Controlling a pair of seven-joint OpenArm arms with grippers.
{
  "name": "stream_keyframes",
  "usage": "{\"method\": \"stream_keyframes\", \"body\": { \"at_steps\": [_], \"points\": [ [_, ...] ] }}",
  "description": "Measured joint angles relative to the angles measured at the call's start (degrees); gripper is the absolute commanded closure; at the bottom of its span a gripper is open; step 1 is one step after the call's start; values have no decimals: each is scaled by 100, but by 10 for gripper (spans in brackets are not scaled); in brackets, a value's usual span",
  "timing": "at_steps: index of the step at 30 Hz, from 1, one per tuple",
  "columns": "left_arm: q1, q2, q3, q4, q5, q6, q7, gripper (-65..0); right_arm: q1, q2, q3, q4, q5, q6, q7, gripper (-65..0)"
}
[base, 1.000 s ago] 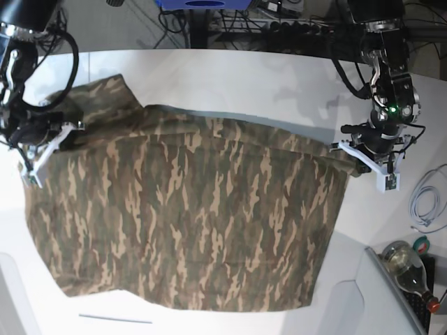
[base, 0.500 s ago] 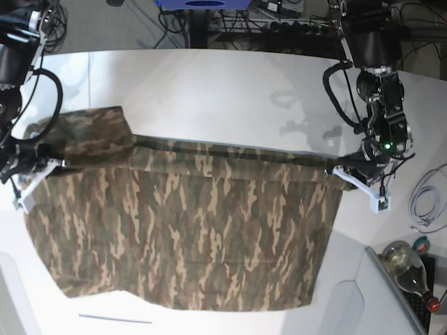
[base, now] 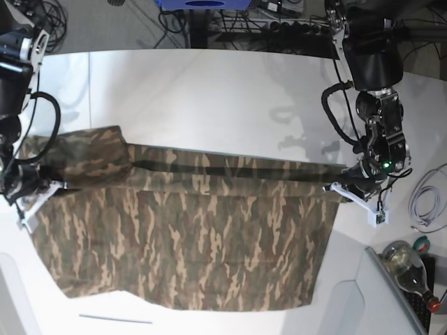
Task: Layout the t-shirt on the table in an organized manner, then fold the t-shirt properly
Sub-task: 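Grasp the shirt hem corners with both grippers and fold them toward the collar, then release the folded edge and regrasp the fold line with both grippers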
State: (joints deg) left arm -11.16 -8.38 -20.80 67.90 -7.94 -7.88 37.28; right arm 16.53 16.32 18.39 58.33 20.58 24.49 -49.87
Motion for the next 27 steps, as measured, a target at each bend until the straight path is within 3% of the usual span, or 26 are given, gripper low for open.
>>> {"method": "stream_keyframes", "body": {
  "at_steps": [3, 12, 19, 27],
  "points": [
    [-33, -4, 0, -260, -2, -2, -531, 0, 127, -46, -94, -385, -26, 0, 247, -2],
    [-494, -2, 0, -1443, 20, 0, -1198, 0, 407, 144, -105, -1307, -52, -2, 898, -2],
    [-614, -22, 566, -1825, 15, 17, -1709, 0, 407, 133, -105, -1335, -68, 0, 1244, -15],
    [-612, -48, 546, -1836, 22, 42, -1867, 0, 376, 133, -72, -1329, -70, 0, 1244, -326]
  ]
}}
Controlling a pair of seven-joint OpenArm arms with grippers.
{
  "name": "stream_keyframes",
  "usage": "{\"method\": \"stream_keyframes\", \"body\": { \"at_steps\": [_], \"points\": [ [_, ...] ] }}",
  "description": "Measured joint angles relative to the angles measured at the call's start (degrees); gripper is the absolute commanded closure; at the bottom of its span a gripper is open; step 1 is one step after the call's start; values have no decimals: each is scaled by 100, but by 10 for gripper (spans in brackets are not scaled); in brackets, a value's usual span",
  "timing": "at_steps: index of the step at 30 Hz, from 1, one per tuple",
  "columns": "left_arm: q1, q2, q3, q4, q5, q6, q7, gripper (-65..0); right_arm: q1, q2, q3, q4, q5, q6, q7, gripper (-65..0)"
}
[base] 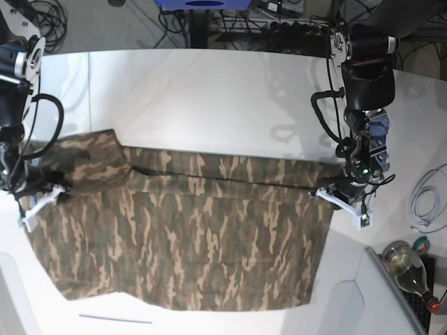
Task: Layout the t-shirt on the table in an organized manner, then fold the t-shirt properly
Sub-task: 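Release the folded edge and regrasp the fold line with both grippers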
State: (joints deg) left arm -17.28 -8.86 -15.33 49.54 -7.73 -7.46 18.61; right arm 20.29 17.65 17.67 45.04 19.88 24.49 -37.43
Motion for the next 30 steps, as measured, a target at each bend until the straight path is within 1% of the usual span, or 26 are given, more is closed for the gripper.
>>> {"method": "stream_keyframes", "body": {
  "at_steps": [2, 5, 6, 7, 8, 9, 10, 11, 12, 13, 14, 15, 16, 17, 18, 19, 20, 22, 26, 27, 28, 30],
  "points": [
    [-11, 11, 0, 0, 0, 0, 2, -2, -28, -15, 101, 125, -39, -2, -20, -365],
    [-31, 9, -11, 11, -24, 2, 0, -202, -299, -61, 531, 772, -4, -7, 24, -365],
    [-26, 7, -17, 52, -24, 2, 2, -275, -424, -50, 632, 1062, -11, -120, 50, -365],
    [-4, 9, -24, 146, -39, 7, 2, -337, -573, -26, 691, 1346, -26, -339, 133, -365],
    [31, 11, -24, 304, -39, 9, -111, -406, -750, -22, 713, 1681, -59, -540, 247, -365],
    [52, 11, -17, 437, -42, 0, -269, -461, -927, 11, 717, 1998, -52, -636, 256, -365],
    [87, 11, -20, 603, -44, -2, -437, -500, -1158, 13, 715, 2413, -57, -693, 234, -365],
    [120, 11, -17, 776, -42, -2, -560, -535, -1408, 11, 719, 2804, -31, -728, 245, -365],
    [190, 9, -17, 1032, -46, -2, -612, -553, -1696, 11, 706, 3171, -4, -758, 269, -365],
    [306, -4, -15, 1327, -63, -2, -616, -553, -1982, 9, 699, 3493, 4, -785, 282, -365],
    [459, -20, -20, 1628, -70, -2, -577, -540, -2234, -13, 693, 3731, 0, -743, 295, -365],
    [684, -22, -22, 1954, -72, 0, -533, -494, -2479, -33, 686, 3832, 57, -708, 299, -365],
    [940, -22, -22, 2203, -111, -2, -525, -420, -2649, -44, 682, 3810, 42, -695, 293, -365],
    [1198, -22, -20, 2345, -83, -4, -533, -313, -2782, -59, 686, 3742, -2, -719, 236, -365],
    [1388, -15, -17, 2352, -85, -13, -459, -202, -2852, -55, 688, 3650, -37, -734, 249, -365],
    [1589, 11, -7, 2334, -42, -9, -380, -64, -2949, -50, 699, 3609, -28, -737, 380, -365],
    [1729, 28, -4, 2280, -48, -4, -345, 0, -3047, -39, 710, 3593, -24, -741, 619, -365],
    [1805, 28, 0, 2122, -37, -9, -326, 0, -3237, -33, 715, 3598, 2, -748, 990, -363],
    [1628, 4, 0, 1799, -50, -11, -542, 0, -3517, -37, 708, 3582, 0, -743, 1088, -363],
    [1617, 2, 0, 1696, -46, -24, -728, 0, -3528, -39, 710, 3576, 0, -745, 1091, -362],
    [1628, 9, 0, 1574, -50, -24, -1043, 0, -3521, -37, 710, 3560, 2, -745, 1091, -362],
    [1633, 9, 7, 1294, -66, -24, -1386, 0, -3442, -37, 710, 3442, 24, -745, 1211, -362]
  ]
}}
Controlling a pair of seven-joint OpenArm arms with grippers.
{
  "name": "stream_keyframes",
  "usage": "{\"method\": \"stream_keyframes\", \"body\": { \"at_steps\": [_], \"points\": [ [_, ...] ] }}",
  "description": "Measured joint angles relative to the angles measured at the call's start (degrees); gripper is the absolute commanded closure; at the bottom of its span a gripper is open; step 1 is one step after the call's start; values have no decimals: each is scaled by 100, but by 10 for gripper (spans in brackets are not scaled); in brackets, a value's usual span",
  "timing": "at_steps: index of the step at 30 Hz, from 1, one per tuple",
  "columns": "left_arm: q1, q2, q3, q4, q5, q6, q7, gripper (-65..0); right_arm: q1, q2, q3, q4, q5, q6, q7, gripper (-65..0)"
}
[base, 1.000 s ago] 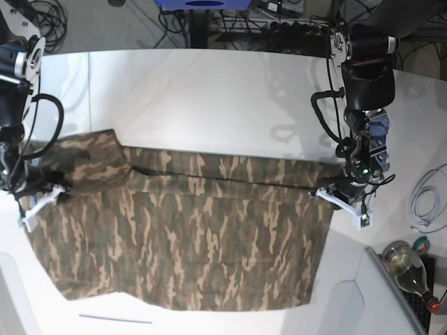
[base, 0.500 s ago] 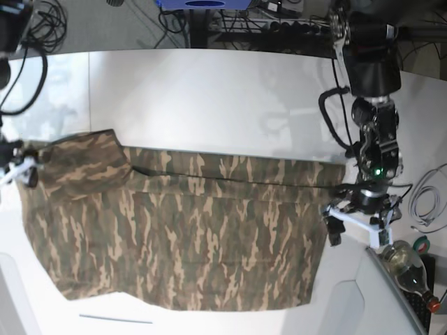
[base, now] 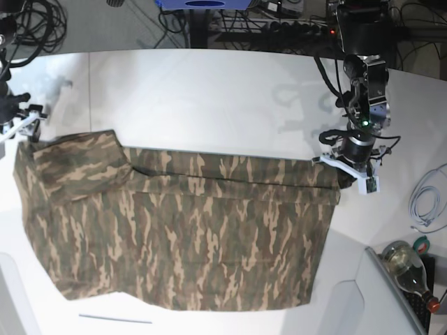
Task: Layout the t-shirt on the table in an organized manner, then fold the t-shirt properly
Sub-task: 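Release the folded edge and regrasp the fold line with both grippers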
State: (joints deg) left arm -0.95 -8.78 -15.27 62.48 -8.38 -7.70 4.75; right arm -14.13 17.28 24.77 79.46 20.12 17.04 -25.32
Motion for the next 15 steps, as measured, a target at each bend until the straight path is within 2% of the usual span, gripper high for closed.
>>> {"method": "stream_keyframes", "body": {
  "at_steps": [2, 4, 6, 8, 10, 15],
  "points": [
    [-35, 0, 15, -310, 17, 2, -39, 0, 94, 7, -2, -323, 4, 20, 350, -354],
    [-157, -2, 22, -682, 46, 2, -66, 0, 186, 26, -7, -772, -68, 7, 898, -306],
    [-313, -2, 0, -1040, 42, 2, -262, 0, 286, 35, -17, -1121, -619, 20, 1134, -287],
    [-487, -28, -13, -1320, -9, -22, -378, 0, 448, 24, -4, -1373, -1241, 9, 1132, -320],
    [-573, -105, -11, -1438, -17, -50, -348, 0, 656, -13, 11, -1515, -1591, 11, 1163, -363],
    [-522, -216, -17, -1438, -44, -83, -391, 0, 741, -13, 9, -1434, -1626, 48, 1257, -384]
  ]
}}
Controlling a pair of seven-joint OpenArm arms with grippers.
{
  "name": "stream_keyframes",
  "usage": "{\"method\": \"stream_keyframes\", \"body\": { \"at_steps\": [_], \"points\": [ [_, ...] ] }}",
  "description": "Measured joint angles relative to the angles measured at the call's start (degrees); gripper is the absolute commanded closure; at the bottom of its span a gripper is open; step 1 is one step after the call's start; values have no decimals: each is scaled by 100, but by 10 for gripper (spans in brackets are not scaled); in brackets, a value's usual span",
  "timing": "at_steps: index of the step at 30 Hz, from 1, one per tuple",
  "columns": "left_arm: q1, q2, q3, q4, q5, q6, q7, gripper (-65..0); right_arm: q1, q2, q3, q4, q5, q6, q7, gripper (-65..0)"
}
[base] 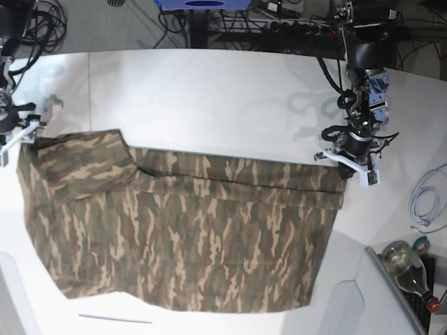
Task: Layout the t-shirt on the table in an organized manner, then fold the t-shirt properly
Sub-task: 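Release the folded edge and regrasp the fold line with both grippers, then pull the folded edge taut with both grippers, then open them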
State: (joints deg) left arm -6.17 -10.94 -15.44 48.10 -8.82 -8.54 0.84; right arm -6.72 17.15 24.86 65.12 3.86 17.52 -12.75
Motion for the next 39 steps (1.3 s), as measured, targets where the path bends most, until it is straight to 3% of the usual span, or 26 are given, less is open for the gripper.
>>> {"method": "stream_keyframes", "body": {
  "at_steps": [11, 15, 18, 21, 24, 32, 39],
  "points": [
    [2, -173, 11, -26, 0, 44, 83, 0, 116, 0, -13, 87, 11, 0, -50, -383],
    [44, -173, 11, -20, -2, 42, 61, 0, -199, -107, 2, 776, -22, -17, -520, -369],
    [72, -166, 11, -15, 2, 42, -2, 0, -520, -323, -15, 1565, 13, 11, -645, -233],
    [68, -168, 11, -11, 2, 39, 0, 0, -568, -520, -111, 1711, 22, 24, -782, -2],
    [66, -164, 11, -17, 4, 44, -2, 0, -389, -590, -157, 1458, 11, 24, -935, -21],
    [66, -262, 11, -35, 0, -31, 39, 0, 240, -540, -151, 348, -4, 22, -905, 0],
    [79, -352, 11, -50, 0, 0, 66, 0, 713, -210, -140, -584, -7, 4, -638, 0]
  ]
}}
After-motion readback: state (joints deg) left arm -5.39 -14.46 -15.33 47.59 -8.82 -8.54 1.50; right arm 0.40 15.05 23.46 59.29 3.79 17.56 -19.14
